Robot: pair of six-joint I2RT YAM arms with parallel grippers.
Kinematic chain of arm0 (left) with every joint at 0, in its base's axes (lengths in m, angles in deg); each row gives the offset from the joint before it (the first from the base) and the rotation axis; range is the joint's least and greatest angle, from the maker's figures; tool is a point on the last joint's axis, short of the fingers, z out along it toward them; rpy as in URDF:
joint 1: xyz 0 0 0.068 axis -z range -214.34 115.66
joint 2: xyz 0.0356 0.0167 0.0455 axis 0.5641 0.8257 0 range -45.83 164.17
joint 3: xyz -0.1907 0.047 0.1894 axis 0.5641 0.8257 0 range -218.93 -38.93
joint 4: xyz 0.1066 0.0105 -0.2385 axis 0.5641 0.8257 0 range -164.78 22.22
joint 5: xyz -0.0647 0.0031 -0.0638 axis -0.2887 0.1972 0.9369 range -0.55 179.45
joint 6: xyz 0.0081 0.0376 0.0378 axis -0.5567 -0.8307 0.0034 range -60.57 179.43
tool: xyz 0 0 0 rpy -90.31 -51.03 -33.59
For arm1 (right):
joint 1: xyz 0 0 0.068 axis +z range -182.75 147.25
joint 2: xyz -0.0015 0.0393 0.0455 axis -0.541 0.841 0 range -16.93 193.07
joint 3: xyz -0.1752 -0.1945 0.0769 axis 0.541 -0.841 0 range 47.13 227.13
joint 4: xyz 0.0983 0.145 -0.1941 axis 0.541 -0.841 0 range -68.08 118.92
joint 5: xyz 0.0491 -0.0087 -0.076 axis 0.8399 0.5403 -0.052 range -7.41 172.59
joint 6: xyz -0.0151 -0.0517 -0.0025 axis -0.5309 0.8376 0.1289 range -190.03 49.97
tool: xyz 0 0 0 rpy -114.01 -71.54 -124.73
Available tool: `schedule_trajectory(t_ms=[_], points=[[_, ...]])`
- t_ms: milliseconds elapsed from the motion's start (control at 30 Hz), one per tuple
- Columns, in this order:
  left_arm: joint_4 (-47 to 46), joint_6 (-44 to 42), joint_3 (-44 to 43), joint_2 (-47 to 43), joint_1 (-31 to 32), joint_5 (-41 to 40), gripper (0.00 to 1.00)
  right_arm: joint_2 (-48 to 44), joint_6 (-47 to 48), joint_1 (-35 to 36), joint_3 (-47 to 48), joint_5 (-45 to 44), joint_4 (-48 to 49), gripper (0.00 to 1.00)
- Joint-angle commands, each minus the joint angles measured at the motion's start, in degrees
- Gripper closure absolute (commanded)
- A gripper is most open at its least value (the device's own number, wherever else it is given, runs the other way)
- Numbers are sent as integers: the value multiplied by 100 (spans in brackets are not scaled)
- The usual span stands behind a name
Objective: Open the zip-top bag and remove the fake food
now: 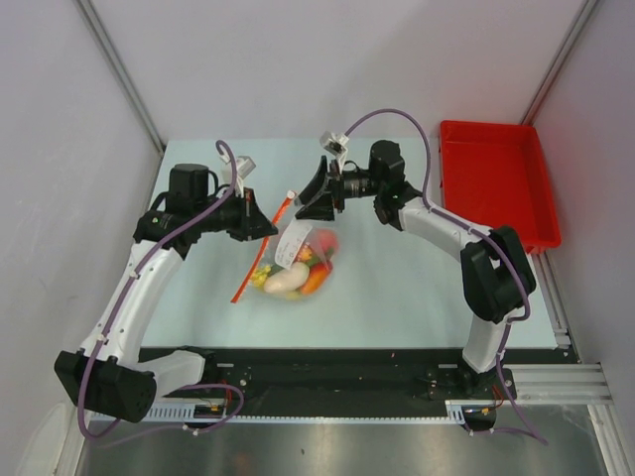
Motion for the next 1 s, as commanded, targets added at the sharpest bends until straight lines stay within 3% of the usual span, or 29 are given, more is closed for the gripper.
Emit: schedule_trajectory(t_ms=[0,33,100,133,167,200,233,267,333,367,433,500,667,967], points=[[-3,-212,-113,-36,32,283,100,148,-48,149,356,174,601,39],[-12,-203,-95,-45,32,309,100,184,-13,176,418,157,496,41],[-29,-212,-78,-71,32,327,100,306,-117,193,558,183,539,56],[-21,-203,-78,-80,32,327,100,350,-153,202,629,279,522,67],[-29,-194,-95,-98,32,293,100,394,-205,202,717,323,478,86],[-47,-133,-156,-115,32,249,97,412,-345,202,761,367,478,96],[-73,-72,-200,-124,32,196,88,395,-407,202,753,376,495,100],[-126,-10,-244,-176,32,161,52,369,-443,202,735,342,426,100],[-581,244,-306,-256,32,160,34,246,-408,229,726,272,137,100],[-949,341,-306,-326,32,169,30,211,-391,246,709,236,39,100],[-1267,552,-358,-318,32,125,31,158,-443,281,656,201,12,100],[-1663,649,-411,-221,32,134,42,175,-539,316,630,236,55,100],[-1989,632,-622,271,32,432,56,298,-1084,352,638,385,600,100],[-1761,342,-763,526,32,626,56,386,-1524,352,656,438,1093,100]])
